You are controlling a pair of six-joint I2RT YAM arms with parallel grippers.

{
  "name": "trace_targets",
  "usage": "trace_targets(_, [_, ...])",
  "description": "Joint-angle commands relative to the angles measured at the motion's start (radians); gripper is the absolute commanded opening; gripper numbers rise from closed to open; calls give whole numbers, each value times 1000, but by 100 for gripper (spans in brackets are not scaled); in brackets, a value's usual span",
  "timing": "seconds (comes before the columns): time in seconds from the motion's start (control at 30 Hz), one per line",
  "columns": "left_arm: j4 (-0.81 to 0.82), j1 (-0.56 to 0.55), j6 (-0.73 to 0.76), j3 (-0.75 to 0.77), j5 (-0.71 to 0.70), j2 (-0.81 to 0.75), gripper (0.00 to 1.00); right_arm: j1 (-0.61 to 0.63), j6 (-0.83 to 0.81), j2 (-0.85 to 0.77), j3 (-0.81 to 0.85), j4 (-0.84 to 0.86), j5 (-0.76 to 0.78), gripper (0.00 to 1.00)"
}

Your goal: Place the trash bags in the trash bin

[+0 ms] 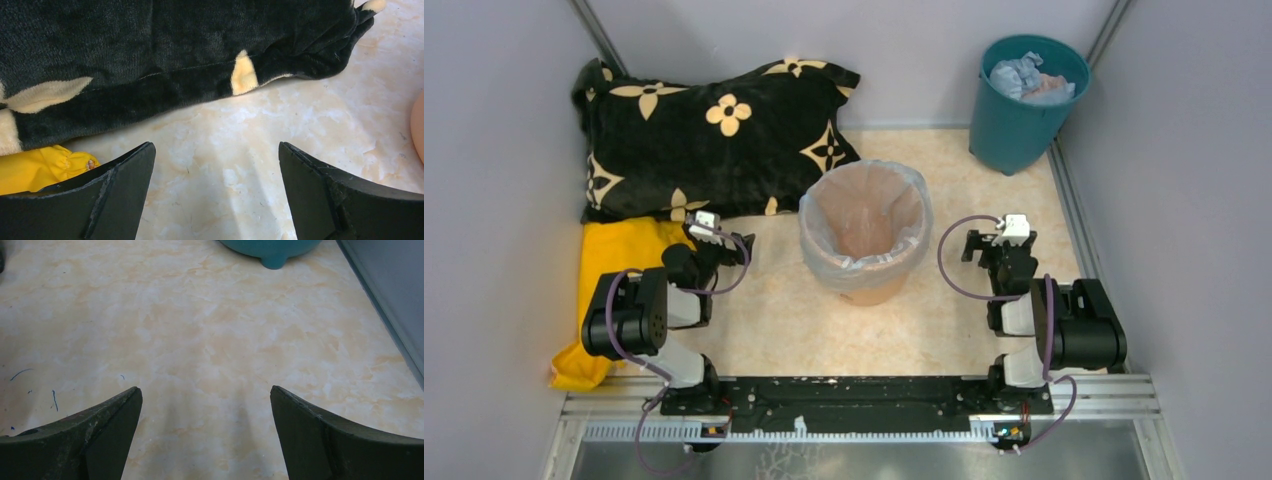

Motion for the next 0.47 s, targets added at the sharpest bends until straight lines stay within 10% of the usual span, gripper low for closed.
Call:
trace_targets(0.0, [15, -3, 14, 16, 3, 10, 99, 7, -10, -18, 34, 33, -16, 99])
trace_targets(0.43, [16, -4, 14, 11, 1, 3, 99, 8, -8, -18, 34, 31, -16, 99])
